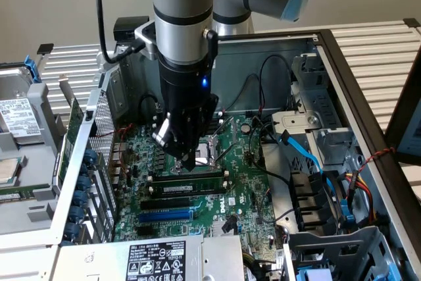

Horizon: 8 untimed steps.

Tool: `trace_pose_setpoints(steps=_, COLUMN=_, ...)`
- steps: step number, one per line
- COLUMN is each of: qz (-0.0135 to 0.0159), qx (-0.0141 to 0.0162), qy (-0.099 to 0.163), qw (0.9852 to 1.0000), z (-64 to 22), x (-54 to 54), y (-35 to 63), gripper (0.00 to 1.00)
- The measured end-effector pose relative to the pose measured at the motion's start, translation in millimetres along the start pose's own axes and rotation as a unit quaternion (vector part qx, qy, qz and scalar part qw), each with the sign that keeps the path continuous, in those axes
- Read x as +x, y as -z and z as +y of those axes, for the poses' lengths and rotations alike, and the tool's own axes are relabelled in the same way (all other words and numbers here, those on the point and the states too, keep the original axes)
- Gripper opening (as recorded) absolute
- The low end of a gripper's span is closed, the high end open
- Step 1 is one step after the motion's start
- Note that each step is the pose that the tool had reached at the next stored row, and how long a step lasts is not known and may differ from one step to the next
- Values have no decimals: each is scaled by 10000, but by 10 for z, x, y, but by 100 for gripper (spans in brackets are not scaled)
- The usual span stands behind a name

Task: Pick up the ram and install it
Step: 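Press down the ram until it locks into place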

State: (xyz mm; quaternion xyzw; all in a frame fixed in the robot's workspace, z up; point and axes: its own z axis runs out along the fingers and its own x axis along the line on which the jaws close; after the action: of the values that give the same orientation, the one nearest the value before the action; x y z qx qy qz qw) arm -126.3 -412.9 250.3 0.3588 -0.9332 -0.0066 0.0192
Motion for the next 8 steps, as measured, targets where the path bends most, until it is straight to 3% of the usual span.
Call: trace_pose_setpoints(steps=8, qz=20, qx=21, qy=-452, qw=9990, z=0, x=0, y=0, gripper=10)
